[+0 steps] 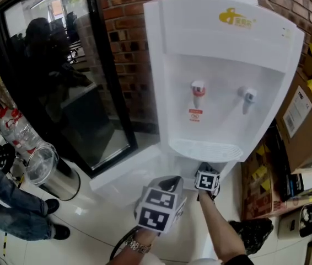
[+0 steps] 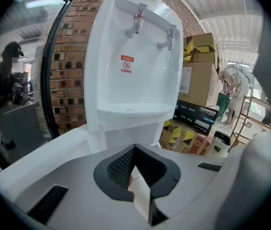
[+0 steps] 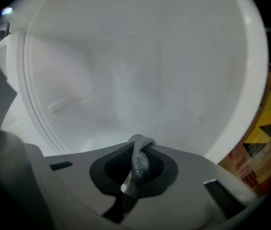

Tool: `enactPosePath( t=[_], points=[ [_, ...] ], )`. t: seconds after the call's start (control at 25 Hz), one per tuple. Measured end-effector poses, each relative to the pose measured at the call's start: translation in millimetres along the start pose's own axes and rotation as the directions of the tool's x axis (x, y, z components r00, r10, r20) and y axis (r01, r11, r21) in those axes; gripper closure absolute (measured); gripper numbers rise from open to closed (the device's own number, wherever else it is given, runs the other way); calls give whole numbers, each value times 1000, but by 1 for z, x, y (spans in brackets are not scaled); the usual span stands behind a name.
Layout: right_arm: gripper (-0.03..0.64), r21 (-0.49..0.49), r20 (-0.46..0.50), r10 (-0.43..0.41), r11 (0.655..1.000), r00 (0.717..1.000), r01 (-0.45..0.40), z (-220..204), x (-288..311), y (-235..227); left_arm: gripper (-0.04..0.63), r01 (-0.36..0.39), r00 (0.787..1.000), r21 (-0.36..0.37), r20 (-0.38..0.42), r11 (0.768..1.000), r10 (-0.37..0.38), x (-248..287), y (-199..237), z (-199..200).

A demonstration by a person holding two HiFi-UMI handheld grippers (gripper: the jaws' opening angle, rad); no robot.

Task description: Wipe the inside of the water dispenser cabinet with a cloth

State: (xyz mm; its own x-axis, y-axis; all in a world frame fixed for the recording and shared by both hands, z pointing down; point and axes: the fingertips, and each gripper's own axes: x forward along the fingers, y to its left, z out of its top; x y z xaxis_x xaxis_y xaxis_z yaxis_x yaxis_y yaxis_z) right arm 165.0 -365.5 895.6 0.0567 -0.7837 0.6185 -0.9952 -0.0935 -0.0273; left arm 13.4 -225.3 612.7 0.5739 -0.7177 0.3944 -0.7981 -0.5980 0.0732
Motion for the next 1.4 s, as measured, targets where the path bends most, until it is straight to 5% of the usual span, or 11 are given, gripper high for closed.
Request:
enactPosePath(
  t=[0.12, 0.24, 0.48, 0.6, 0.72, 0.92, 1.04, 1.24, 1.4],
  points=[
    [609, -3, 55, 9, 1000, 998, -9, 13, -19, 7, 594, 8, 1000, -2, -4, 1000, -8, 4, -3, -2],
    [609, -5, 91, 138, 990, 986, -138, 25, -29, 46, 594, 8, 1000, -5, -5, 1000, -8, 5, -3, -2],
    [607, -21, -10, 372, 928, 928, -372, -8, -13, 117, 594, -4, 1000, -7, -6, 1000, 4, 0, 3, -2],
    [607, -20, -38, 301, 953, 953, -302, -19, 4, 94, 594, -5, 1000, -6, -1, 1000, 5, -4, 3, 0],
    [607, 16, -32, 143, 990, 989, -143, -19, 5, 43, 594, -5, 1000, -8, 7, 1000, 5, -7, 4, 3],
    [609, -46, 29, -16, 999, 999, 17, -19, -18, 2, 594, 17, 1000, -13, 9, 1000, -17, -2, -3, 2],
    [607, -67, 94, 56, 997, 994, -50, 1, -32, 29, 594, 21, 1000, -10, 9, 1000, -21, 0, -5, 2],
    [607, 2, 99, 346, 938, 933, -348, 2, -44, 112, 594, 5, 1000, -18, 12, 1000, -5, -6, 1, 2],
    [607, -73, 47, 326, 944, 944, -323, -12, -30, 118, 594, -2, 1000, -19, 17, 1000, 2, -12, 4, 4]
  ],
)
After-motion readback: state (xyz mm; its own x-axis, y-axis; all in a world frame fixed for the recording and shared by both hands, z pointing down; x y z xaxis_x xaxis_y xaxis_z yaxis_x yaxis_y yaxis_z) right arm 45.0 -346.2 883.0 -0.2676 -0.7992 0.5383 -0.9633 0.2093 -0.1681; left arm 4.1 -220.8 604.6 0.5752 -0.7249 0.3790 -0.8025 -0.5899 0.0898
